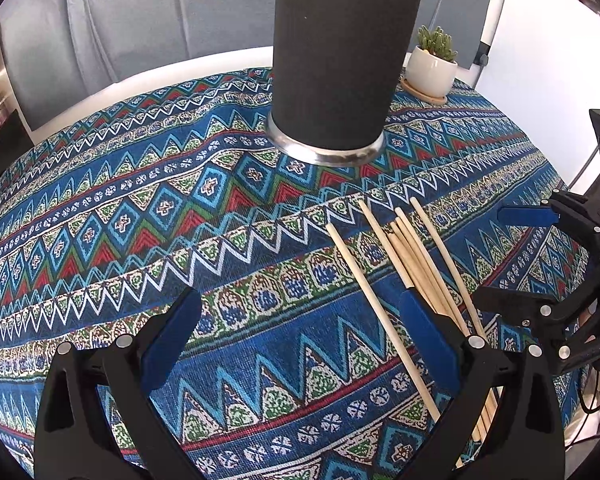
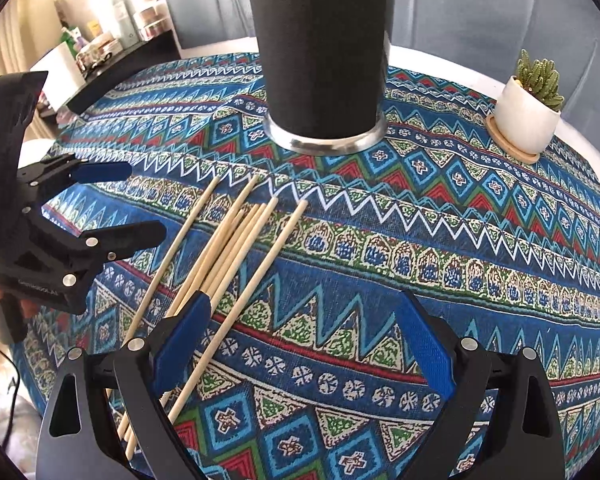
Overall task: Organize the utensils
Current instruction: 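Grasp one wooden stick with the left tool while the right tool grasps another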
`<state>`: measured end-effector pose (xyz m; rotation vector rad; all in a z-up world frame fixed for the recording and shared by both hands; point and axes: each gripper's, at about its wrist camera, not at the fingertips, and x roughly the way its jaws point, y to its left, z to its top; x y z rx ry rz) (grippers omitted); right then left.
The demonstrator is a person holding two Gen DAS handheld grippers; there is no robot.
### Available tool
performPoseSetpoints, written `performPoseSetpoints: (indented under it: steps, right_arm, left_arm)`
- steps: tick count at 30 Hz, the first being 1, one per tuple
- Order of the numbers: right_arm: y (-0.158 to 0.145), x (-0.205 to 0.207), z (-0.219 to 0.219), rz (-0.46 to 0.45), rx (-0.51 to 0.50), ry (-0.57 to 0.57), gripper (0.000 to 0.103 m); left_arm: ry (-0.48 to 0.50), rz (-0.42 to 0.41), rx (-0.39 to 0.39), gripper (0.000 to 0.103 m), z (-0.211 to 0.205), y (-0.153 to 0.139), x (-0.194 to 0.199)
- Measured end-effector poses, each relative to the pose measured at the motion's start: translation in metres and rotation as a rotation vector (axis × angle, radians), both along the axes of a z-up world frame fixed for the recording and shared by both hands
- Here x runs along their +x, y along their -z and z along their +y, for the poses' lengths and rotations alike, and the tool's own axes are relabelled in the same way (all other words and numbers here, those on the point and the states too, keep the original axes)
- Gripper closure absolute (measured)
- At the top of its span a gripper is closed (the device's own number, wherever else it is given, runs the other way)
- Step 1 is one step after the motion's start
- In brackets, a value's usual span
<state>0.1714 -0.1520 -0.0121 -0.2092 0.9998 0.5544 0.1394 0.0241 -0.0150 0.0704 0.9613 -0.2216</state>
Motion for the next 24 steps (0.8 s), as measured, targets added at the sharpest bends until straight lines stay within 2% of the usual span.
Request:
performPoseSetpoints:
  steps: [9, 13, 24]
  right_arm:
    - [0.014, -0.005, 0.007, -0.024, -0.080, 0.012, 0.012]
    - [0.016, -0.003, 0.006, -0.021, -0.063, 0.037, 0.009]
    - [0.019, -0.011, -0.001, -0.091, -0.009, 0.053, 0.007]
  left_arm:
    - [-0.001, 0.018, 0.051, 0.006, -0.009, 0.013, -0.004]
    - [-0.002, 0.007, 0.082, 0.005, -0.011, 0.014, -0.007]
    - [-0.016, -0.031, 0.077, 0.005, -0.009, 0.012, -0.011]
